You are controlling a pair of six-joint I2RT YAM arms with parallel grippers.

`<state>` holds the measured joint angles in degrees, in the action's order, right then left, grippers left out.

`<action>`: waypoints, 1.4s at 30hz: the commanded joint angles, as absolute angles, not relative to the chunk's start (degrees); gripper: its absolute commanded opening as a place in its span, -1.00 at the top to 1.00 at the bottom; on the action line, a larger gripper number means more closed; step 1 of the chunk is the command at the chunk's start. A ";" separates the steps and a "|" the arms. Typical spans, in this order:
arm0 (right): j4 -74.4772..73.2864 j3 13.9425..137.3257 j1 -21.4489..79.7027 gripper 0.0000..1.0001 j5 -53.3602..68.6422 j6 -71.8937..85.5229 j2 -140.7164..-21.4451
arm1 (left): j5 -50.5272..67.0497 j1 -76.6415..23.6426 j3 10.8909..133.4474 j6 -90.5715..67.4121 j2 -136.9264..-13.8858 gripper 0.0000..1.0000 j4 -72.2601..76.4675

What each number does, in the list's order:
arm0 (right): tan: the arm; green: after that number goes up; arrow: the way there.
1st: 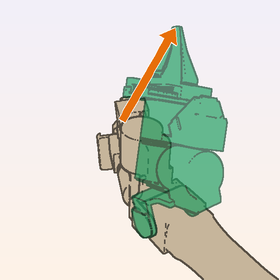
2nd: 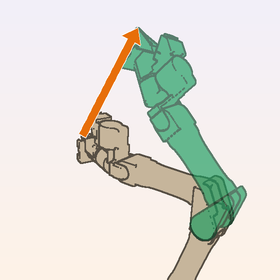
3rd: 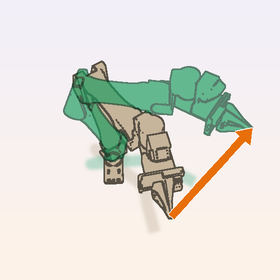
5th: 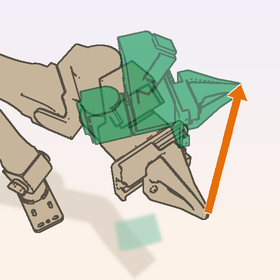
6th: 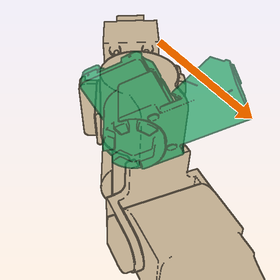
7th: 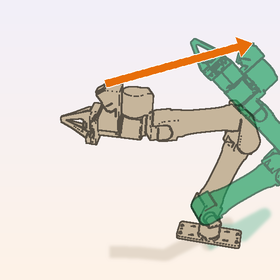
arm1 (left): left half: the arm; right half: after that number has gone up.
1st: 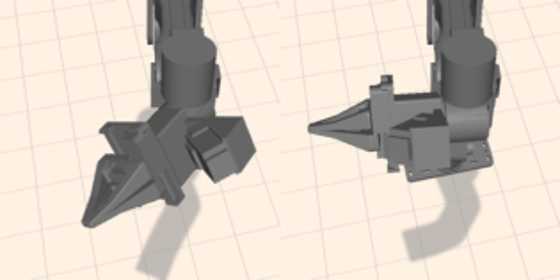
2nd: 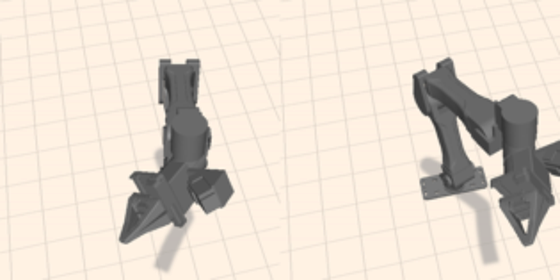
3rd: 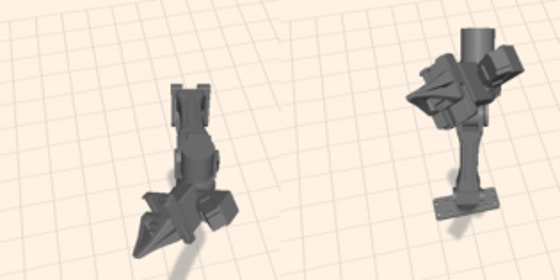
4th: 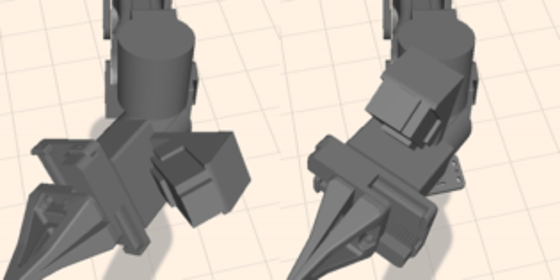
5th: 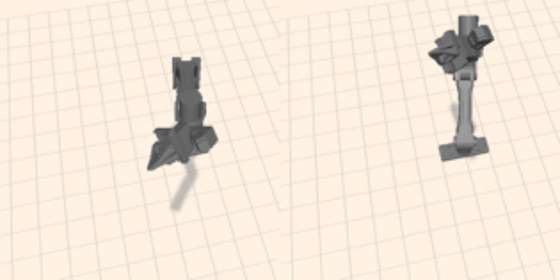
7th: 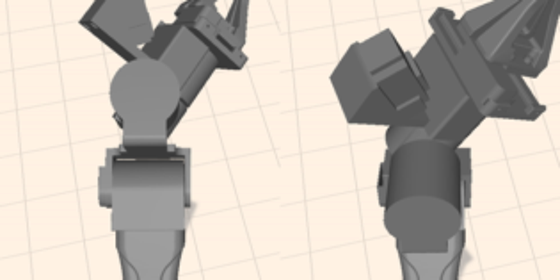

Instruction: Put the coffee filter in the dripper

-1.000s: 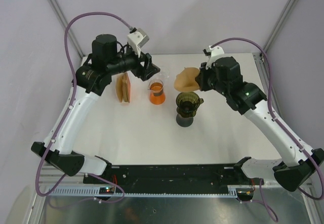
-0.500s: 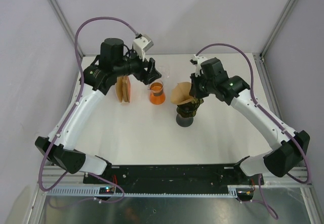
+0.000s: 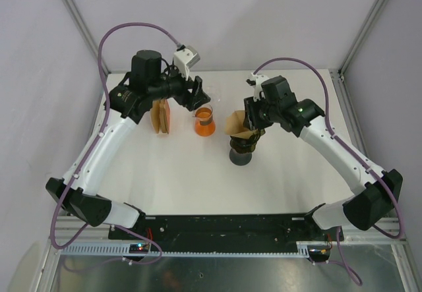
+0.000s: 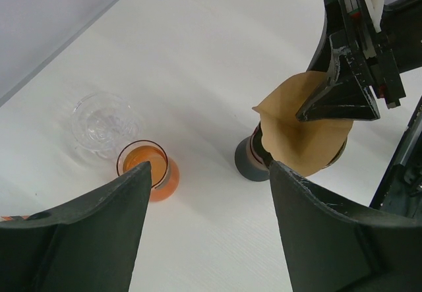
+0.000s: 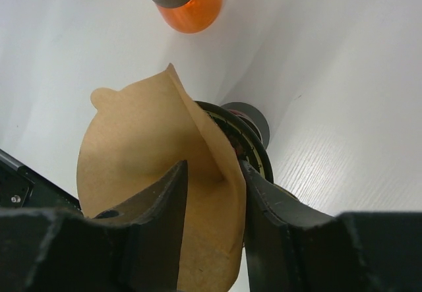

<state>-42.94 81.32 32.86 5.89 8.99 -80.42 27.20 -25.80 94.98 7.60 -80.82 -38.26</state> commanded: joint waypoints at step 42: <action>-57.55 89.70 37.97 1.00 8.18 -3.65 -91.39 | 26.01 -17.57 86.53 10.38 -77.27 -0.63 -34.96</action>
<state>-55.53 88.12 36.97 6.61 -2.63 -90.85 25.74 -18.41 86.96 9.13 -79.20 -37.54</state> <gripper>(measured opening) 0.009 0.813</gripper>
